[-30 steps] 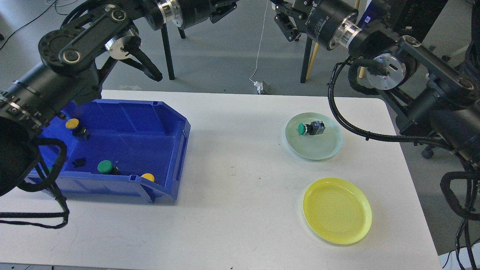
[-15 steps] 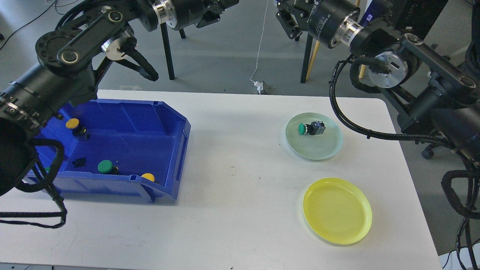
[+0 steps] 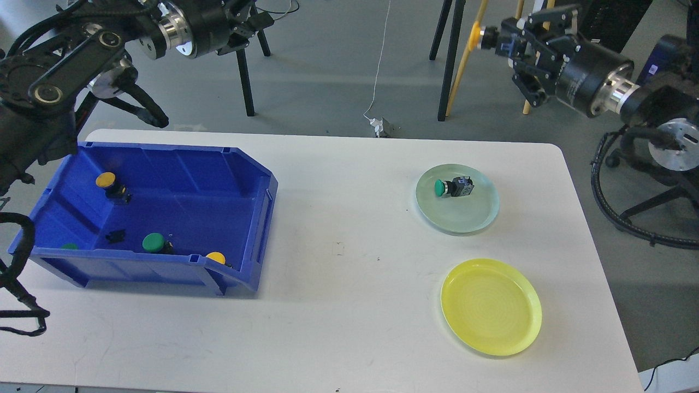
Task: Pass button and place on color plate
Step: 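Lower the yellow button onto the yellow plate, open right gripper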
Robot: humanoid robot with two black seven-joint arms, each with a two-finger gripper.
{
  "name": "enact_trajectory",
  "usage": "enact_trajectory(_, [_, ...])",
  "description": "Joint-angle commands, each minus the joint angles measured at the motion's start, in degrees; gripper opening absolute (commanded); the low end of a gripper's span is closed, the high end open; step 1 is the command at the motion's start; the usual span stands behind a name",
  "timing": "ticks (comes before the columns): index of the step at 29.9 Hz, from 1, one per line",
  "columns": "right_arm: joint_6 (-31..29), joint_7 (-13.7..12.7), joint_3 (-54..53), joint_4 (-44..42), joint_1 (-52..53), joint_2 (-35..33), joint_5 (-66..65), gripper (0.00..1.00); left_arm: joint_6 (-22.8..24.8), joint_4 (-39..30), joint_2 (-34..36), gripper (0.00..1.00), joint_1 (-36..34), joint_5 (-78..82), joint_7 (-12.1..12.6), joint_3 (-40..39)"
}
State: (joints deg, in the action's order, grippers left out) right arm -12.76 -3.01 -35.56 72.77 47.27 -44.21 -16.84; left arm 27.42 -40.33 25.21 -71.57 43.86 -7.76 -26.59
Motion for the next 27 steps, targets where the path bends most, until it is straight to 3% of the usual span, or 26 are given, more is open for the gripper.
enact_trajectory(1, [-0.6,-0.07,4.08,7.01,-6.65,-6.57,-0.47,0.21,-0.34,-0.1,0.19,0.99,-2.95,-0.09,-0.06,-0.22])
enact_trajectory(8, [-0.42,0.11,11.29,15.55,-17.72,-14.49,-3.99,0.21,-0.34,-0.1,0.1,0.99,-5.07,-0.18,-0.15,-0.3])
enact_trajectory(17, [0.37,0.02,15.52,13.89,-20.9,-14.24,-9.17,0.25,-0.34,-0.1,0.01,0.99,-6.21,-0.18,-0.15,-0.48])
enact_trajectory(22, [1.95,-0.16,15.78,11.96,-21.52,-11.16,-10.22,0.39,-0.34,-0.1,0.1,0.99,-6.21,-0.18,-0.32,-0.48])
enact_trajectory(27, [2.74,-0.16,16.49,10.99,-21.87,-8.7,-11.11,0.62,-0.34,-0.1,0.28,0.99,-6.21,-0.18,-0.32,-0.48])
